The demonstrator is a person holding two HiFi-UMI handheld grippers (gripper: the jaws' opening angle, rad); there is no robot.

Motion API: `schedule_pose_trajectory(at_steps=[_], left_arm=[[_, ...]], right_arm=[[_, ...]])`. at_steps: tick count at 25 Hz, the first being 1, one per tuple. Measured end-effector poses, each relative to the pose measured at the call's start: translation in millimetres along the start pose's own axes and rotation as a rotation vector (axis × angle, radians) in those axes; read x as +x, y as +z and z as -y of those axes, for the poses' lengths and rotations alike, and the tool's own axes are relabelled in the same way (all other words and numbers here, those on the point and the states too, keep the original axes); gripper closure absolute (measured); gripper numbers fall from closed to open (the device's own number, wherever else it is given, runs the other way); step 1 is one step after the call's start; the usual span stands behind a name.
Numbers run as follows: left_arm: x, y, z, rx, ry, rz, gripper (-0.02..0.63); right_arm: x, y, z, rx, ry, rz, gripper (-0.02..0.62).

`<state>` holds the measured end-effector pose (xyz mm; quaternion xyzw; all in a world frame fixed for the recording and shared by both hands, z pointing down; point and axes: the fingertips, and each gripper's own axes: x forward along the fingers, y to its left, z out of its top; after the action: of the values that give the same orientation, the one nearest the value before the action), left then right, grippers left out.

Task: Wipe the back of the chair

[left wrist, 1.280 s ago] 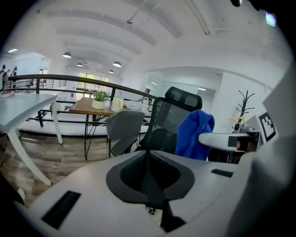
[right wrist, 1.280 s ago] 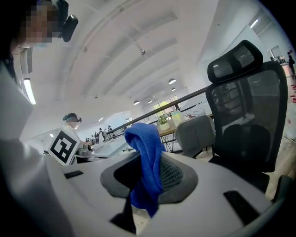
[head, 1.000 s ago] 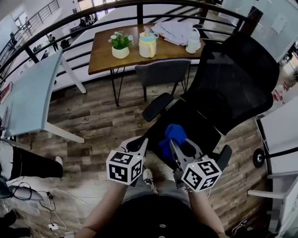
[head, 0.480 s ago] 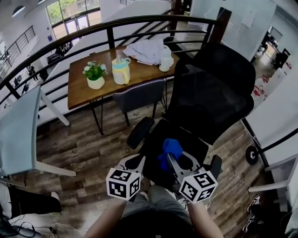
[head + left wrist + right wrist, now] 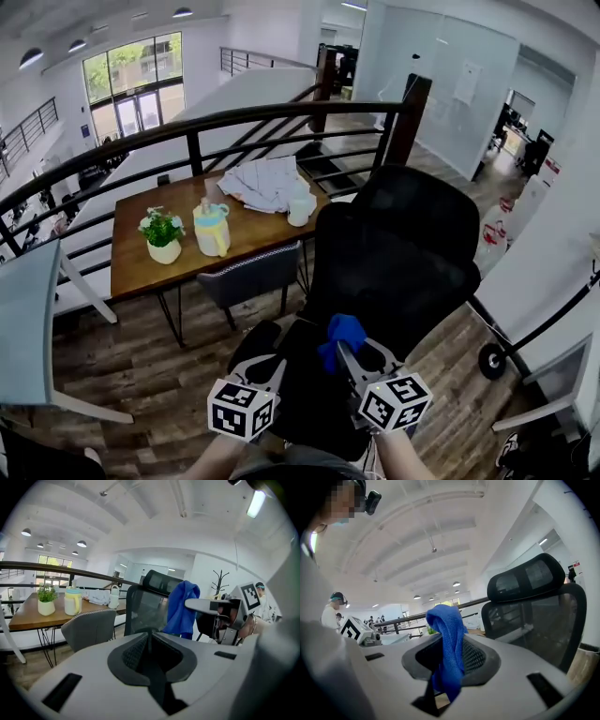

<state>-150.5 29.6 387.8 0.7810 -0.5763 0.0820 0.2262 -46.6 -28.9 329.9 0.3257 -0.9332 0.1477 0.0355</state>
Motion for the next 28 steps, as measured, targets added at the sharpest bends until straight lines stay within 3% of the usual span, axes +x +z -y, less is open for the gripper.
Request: schedule_pose_trajectory(at_steps=[11, 19, 28], left_arm=[[82, 81, -16, 0.073, -0.04, 0.054, 0.571], [133, 145, -3, 0.154, -0.103, 0.1, 0.571], [168, 207, 6, 0.199, -0.133, 0.162, 0.571]], right_arm=[[61, 102, 86, -0.034, -0.057, 0.135, 0.489], [98, 194, 128, -0.069, -0.055, 0.239, 0.489], [138, 234, 163, -0.063, -0.088, 0.218, 0.489]])
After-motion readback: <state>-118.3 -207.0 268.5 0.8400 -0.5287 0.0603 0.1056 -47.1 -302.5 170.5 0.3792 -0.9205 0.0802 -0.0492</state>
